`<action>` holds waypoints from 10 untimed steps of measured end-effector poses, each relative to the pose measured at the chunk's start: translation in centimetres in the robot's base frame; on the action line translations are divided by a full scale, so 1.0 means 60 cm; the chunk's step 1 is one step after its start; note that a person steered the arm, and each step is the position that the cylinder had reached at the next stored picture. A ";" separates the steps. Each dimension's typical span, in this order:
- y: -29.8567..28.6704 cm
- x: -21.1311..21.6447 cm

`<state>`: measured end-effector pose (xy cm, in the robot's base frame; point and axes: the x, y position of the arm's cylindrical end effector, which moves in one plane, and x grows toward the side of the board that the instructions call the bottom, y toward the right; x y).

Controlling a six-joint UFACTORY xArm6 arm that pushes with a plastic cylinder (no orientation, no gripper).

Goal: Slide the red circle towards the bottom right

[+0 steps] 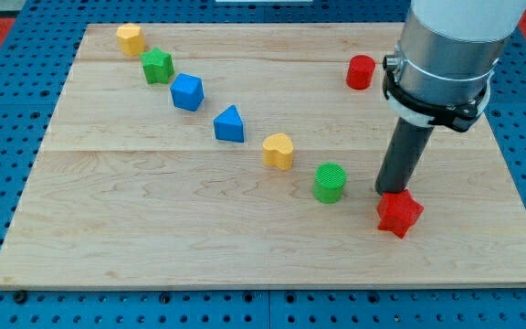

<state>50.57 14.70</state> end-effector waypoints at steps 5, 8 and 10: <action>0.094 -0.297; 0.008 -0.450; -0.052 -0.392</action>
<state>27.03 11.59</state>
